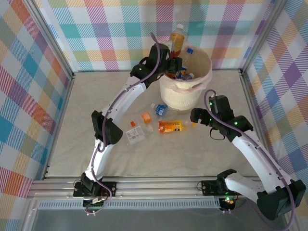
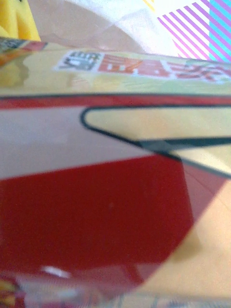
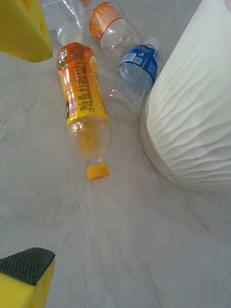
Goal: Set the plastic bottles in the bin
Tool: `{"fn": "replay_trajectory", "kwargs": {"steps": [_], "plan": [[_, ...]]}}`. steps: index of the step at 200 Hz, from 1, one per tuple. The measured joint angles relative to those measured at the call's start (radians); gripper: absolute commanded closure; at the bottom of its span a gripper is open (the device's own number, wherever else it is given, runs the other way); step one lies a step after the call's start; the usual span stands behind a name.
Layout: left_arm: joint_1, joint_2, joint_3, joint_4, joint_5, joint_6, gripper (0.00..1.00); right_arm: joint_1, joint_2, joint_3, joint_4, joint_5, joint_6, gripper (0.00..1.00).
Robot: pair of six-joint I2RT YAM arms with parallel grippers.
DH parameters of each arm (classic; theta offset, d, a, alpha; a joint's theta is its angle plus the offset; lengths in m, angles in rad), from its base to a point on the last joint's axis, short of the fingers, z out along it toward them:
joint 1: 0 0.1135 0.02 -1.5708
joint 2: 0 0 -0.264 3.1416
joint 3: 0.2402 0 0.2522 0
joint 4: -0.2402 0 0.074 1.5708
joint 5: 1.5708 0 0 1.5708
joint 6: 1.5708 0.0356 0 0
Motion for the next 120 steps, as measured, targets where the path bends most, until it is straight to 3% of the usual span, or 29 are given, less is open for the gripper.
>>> {"fn": "replay_trajectory", "kwargs": {"steps": [120], "plan": [[0.000, 0.016, 0.023, -0.003, 0.017, 0.013, 0.39, 0.000, -0.011, -0.009, 0.002, 0.004, 0.003, 0.00]]}}
